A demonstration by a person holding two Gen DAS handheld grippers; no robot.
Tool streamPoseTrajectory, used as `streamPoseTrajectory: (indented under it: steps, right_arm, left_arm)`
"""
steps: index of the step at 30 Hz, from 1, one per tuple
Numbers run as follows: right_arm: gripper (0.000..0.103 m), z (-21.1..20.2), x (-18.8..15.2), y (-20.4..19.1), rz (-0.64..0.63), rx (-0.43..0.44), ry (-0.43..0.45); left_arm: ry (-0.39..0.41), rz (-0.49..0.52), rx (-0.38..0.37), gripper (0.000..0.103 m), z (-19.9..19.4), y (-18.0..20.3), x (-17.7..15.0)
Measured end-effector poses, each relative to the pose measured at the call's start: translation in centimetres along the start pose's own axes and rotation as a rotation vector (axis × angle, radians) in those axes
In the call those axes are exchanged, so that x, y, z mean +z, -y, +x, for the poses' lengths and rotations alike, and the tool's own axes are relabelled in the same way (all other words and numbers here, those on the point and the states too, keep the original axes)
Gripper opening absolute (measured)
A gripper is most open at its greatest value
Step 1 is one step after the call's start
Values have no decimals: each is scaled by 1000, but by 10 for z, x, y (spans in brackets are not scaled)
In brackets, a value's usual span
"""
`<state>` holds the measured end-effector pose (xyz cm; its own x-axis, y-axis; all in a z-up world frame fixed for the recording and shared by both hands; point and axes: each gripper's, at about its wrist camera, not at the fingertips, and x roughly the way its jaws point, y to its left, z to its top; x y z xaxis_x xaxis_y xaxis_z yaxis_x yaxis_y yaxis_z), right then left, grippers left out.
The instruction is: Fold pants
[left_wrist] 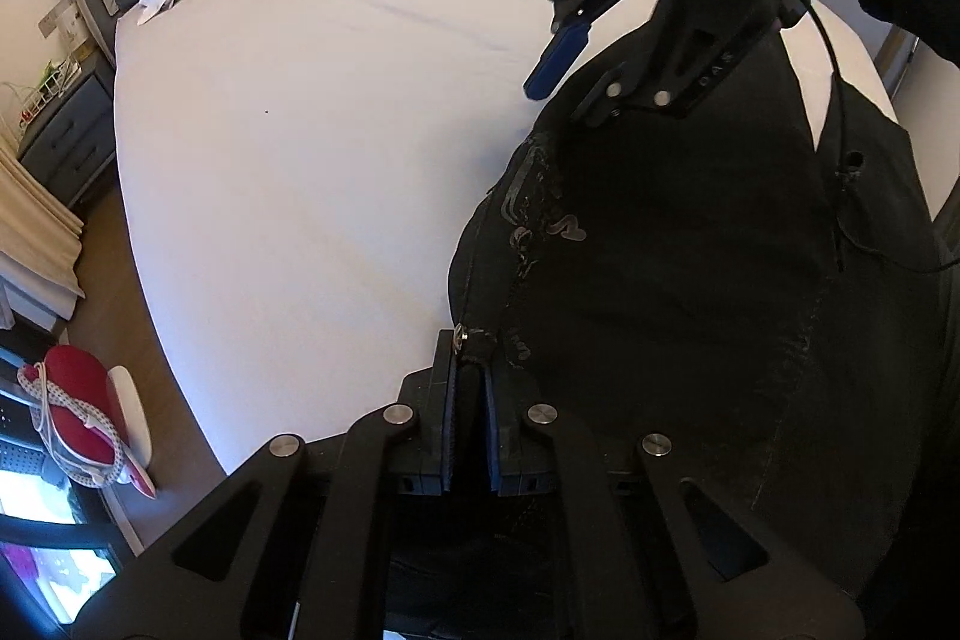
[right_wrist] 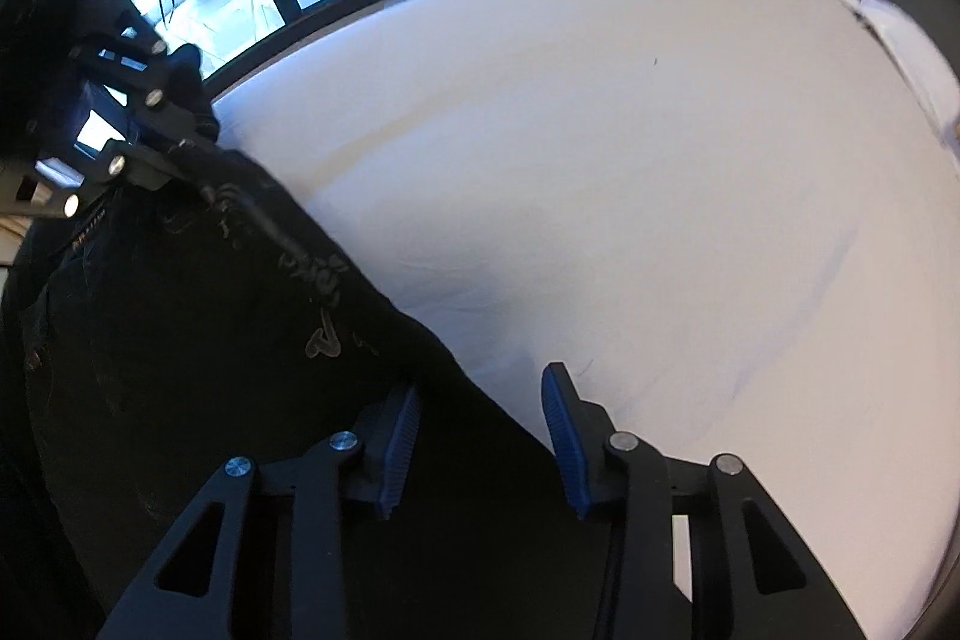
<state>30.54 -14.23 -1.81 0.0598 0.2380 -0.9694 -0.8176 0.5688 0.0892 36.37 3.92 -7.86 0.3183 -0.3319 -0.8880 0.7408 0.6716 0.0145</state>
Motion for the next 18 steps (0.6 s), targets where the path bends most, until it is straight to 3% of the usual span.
streamPoseTrajectory:
  steps: [1, 4, 11, 18]
  right_arm:
    - [22, 0, 0, 2, 12, 28, -7]
    - [8, -2, -2, -7, -4, 29, -21]
    - [6, -21, -12, -20, 76, 5, 72]
    - [5, -40, -30, -84, 92, 39, 170]
  left_arm:
    - [1, -1, 3, 6, 3, 10, -1]
    - [7, -7, 3, 6, -10, 20, -9]
    - [37, -44, 5, 6, -10, 25, -20]
    - [58, -51, 1, 6, -37, 47, -43]
